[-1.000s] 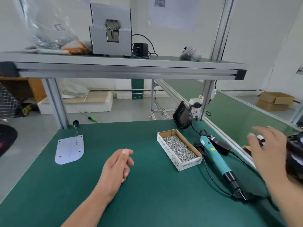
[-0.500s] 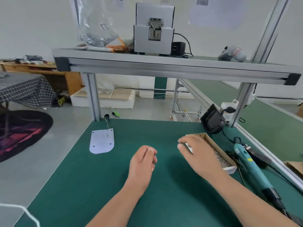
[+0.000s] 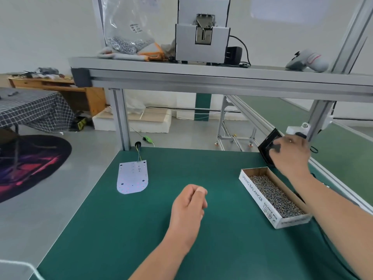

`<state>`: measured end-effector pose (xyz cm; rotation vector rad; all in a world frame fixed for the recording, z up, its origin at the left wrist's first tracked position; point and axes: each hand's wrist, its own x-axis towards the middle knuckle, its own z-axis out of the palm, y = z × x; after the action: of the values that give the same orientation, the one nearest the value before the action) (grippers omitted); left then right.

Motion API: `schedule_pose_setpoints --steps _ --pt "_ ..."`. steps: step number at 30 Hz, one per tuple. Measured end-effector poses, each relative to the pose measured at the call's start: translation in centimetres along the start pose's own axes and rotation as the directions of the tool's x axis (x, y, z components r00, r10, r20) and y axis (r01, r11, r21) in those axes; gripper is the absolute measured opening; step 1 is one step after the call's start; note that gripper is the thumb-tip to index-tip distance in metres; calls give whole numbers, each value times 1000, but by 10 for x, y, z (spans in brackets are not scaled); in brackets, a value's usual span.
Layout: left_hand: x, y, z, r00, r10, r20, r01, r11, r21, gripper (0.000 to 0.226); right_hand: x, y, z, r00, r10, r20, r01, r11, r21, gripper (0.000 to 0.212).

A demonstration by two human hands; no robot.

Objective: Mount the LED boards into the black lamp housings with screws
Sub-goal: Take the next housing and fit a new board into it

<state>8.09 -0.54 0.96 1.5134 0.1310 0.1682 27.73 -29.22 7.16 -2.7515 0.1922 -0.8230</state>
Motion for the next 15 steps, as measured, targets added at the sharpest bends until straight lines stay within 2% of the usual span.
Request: schedule_pose_setpoints --steps 3,5,7,9,11,12,13,14,15 --pt "0 0 0 1000 -3 4 3 1000 -7 25 8 13 3 992 49 119 -45 998 -41 32" --pt "-1 0 0 1000 -7 3 7 1000 -10 23 12 16 4 983 24 183 -16 999 -47 20" --pt "-1 1 0 1000 -13 2 13 1000 -13 22 14 18 6 983 -21 181 33 997 -63 12" --pt "-2 1 0 1000 -14 5 14 1000 -14 23 17 20 8 984 -28 174 39 997 -61 13" --pt "-2 2 0 1000 -12 7 12 1000 -16 23 20 22 7 978 -9 207 23 998 -65 25" --pt "-2 2 -1 1000 -13 7 13 1000 -17 23 20 23 7 973 10 231 6 998 -65 24" --pt "-2 3 -1 1000 -15 9 15 1000 -16 22 20 25 7 967 16 256 2 998 -71 14" --pt "-3 3 -1 1000 -18 12 18 1000 -14 22 21 29 9 961 11 276 7 998 -65 16" --pt "-3 3 -1 1000 -22 14 22 1000 -14 21 24 34 14 958 9 287 7 998 -56 28"
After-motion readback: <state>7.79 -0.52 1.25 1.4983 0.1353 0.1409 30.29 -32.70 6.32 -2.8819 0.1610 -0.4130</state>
